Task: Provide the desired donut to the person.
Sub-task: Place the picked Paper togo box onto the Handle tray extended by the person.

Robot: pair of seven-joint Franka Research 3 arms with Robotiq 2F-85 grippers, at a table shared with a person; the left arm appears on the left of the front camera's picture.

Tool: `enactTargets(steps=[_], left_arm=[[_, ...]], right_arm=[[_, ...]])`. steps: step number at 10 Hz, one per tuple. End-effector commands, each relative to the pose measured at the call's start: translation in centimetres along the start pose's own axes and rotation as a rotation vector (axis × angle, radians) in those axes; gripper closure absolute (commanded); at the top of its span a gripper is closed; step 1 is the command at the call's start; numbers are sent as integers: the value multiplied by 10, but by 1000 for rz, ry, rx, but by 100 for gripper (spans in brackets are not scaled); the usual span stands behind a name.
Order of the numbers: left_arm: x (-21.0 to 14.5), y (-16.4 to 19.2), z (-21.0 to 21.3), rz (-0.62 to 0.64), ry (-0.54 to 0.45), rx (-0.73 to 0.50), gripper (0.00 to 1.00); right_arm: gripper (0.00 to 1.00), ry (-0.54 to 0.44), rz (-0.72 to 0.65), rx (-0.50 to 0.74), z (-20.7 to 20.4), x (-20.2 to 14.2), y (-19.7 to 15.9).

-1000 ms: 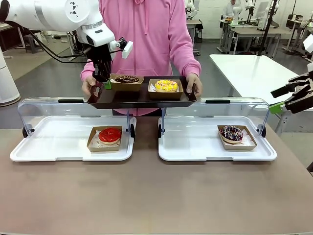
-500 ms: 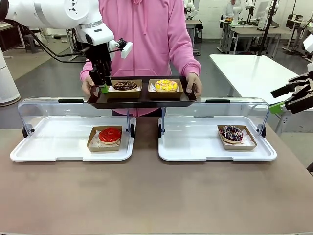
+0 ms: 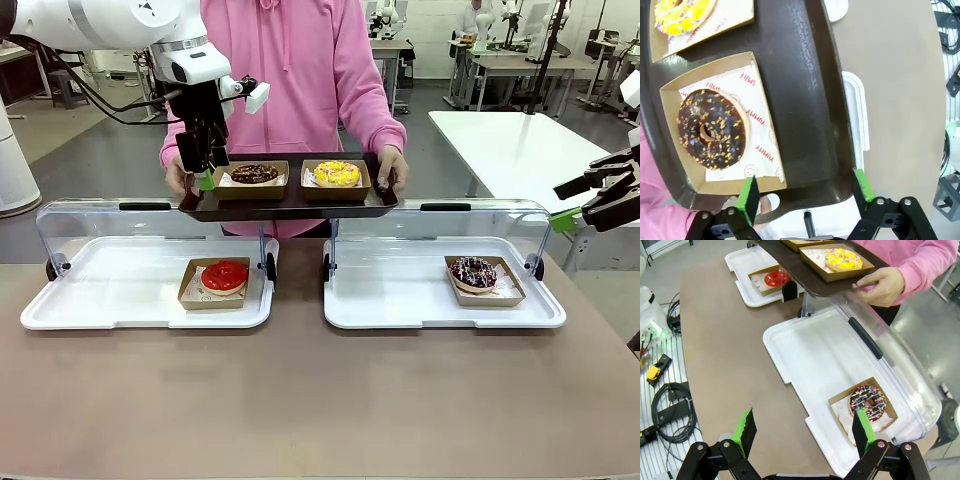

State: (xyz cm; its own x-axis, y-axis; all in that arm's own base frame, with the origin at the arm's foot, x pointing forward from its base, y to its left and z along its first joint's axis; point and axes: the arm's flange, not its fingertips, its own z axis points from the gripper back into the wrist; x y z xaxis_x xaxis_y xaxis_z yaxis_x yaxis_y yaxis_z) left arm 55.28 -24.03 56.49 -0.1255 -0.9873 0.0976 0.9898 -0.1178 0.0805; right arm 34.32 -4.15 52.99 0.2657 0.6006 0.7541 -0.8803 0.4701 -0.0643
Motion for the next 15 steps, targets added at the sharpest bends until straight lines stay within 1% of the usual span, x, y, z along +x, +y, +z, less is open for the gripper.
enactTargets(steps=[1,2,3,4,5,15], left_arm=[[-3,5,5,-28,-29,-24,0],[-4,4,6,-29,-37,-27,0],[-7,3,6,-8,-76,-41,0],[-9,-2,9,-6,-86,-49,0],[-2,1,2,-4,-26,-14,0],[-2,1,2,-4,-26,-14,0]], right_arm=[[0,9,3,-4,-1,-2,0],[0,9,3,-4,-1,-2,0],[0,9,3,-4,-1,-2,0],[0,9,3,-4,-1,-2,0],[0,9,3,-4,-1,-2,0],[0,9,3,-4,-1,-2,0]])
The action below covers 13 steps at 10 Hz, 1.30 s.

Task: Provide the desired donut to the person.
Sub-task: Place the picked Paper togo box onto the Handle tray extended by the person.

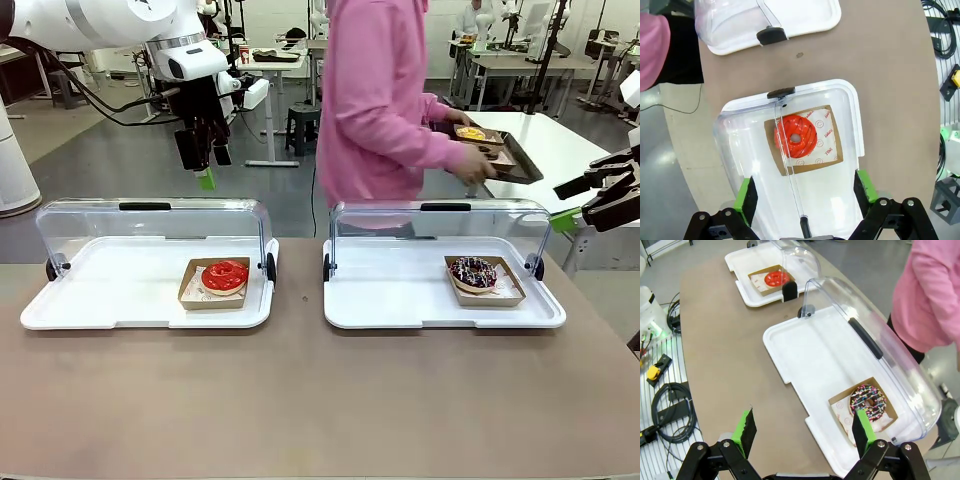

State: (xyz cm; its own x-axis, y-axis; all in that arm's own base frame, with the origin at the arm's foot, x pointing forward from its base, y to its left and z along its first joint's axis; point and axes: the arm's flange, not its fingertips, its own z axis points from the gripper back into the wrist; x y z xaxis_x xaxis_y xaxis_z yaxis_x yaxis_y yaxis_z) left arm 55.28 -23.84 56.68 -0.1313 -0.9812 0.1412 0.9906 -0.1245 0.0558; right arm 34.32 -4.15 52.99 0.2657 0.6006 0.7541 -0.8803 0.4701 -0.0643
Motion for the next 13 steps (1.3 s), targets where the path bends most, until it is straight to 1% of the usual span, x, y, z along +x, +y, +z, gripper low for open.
enactTargets(steps=[1,6,7,8,10,11,13], left_arm=[[0,1,0,-1,18,11,0],[0,1,0,-1,18,11,0],[0,0,0,0,0,0,0],[-21,-22,-10,59,-21,25,0],[-61,-75,-23,147,-163,52,0],[-78,-105,-32,176,-228,86,0],[-106,-155,-45,228,-331,194,0]], right_arm=[[0,9,3,-4,-1,-2,0],[0,9,3,-4,-1,-2,0],[0,9,3,-4,-1,-2,0],[0,9,3,-4,-1,-2,0],[0,9,3,-4,-1,-2,0],[0,9,3,-4,-1,-2,0],[0,9,3,-4,-1,-2,0]])
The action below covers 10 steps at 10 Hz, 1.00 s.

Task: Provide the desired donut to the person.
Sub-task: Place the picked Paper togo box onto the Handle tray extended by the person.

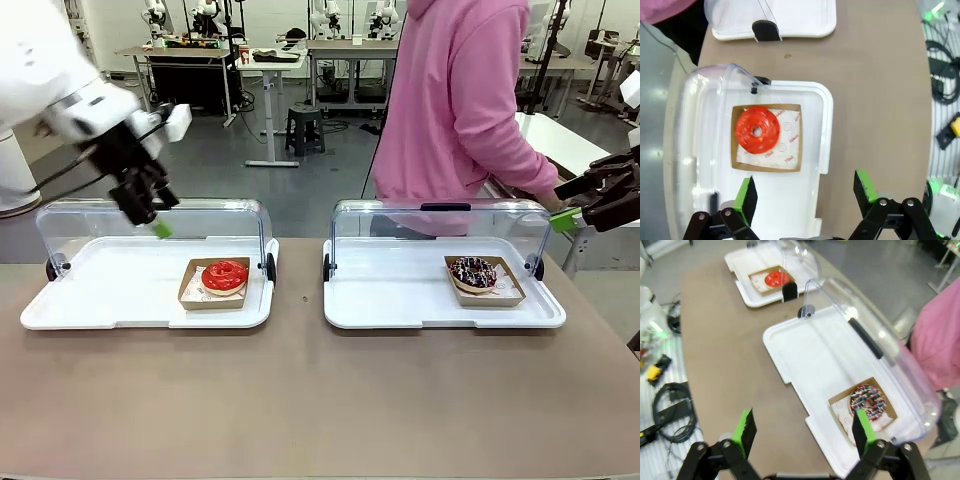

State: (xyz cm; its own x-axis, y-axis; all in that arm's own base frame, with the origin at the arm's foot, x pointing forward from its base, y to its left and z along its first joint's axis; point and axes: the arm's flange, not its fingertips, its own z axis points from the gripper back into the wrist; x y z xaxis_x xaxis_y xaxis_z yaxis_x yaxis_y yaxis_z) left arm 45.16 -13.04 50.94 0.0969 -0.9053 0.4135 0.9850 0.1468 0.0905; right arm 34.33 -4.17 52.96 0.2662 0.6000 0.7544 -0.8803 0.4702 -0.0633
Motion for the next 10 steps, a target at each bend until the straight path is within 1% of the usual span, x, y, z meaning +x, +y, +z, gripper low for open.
enactTargets(steps=[1,2,4,6,8,10], left_arm=[[-37,-58,0,14,-146,123,0],[-63,-82,9,68,-210,173,0],[-104,-115,24,145,-297,243,0],[-138,-130,41,191,-362,298,0],[-156,-136,57,217,-395,336,0],[-168,-139,68,236,-405,355,0]], right_arm=[[0,9,4,-4,-1,-1,0],[0,9,4,-4,-1,-1,0],[0,9,4,-4,-1,-1,0],[0,9,4,-4,-1,-1,0],[0,9,4,-4,-1,-1,0],[0,9,4,-4,-1,-1,0]])
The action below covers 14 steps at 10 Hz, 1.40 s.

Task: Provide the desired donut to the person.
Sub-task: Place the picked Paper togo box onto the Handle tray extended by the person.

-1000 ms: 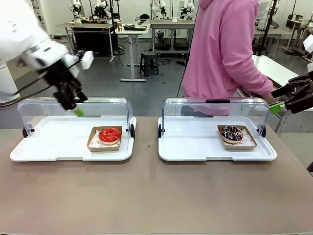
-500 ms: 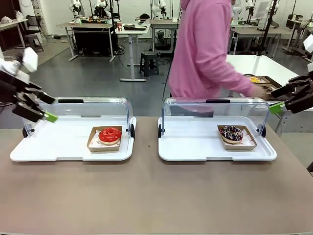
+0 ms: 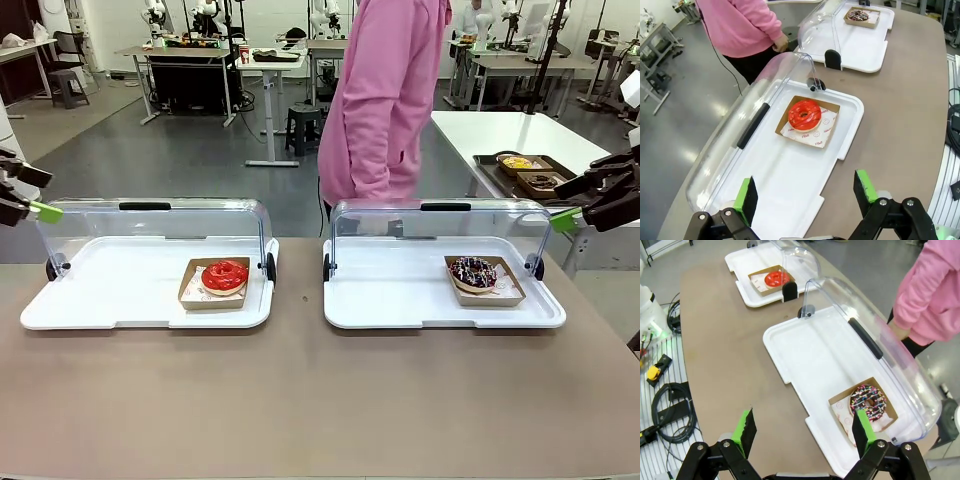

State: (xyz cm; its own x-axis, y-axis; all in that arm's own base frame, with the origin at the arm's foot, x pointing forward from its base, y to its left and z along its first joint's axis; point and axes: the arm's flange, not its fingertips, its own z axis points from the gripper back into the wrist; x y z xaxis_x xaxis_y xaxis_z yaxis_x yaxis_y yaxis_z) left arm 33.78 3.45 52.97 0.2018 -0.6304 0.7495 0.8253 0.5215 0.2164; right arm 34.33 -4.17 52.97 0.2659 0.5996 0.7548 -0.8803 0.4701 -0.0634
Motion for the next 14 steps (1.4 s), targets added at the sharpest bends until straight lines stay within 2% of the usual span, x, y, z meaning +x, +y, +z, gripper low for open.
enactTargets(steps=[1,6,8,9,14], left_arm=[[-37,-52,2,-11,-37,9,0],[-42,-45,5,-25,-113,27,0],[-37,-42,2,-46,-86,5,0],[-9,3,19,-12,-89,27,0],[-9,3,19,-12,-89,27,0]], right_arm=[[0,10,4,-4,-1,-1,0],[0,10,4,-4,-1,-1,0],[0,10,4,-4,-1,-1,0],[0,10,4,-4,-1,-1,0],[0,10,4,-4,-1,-1,0]])
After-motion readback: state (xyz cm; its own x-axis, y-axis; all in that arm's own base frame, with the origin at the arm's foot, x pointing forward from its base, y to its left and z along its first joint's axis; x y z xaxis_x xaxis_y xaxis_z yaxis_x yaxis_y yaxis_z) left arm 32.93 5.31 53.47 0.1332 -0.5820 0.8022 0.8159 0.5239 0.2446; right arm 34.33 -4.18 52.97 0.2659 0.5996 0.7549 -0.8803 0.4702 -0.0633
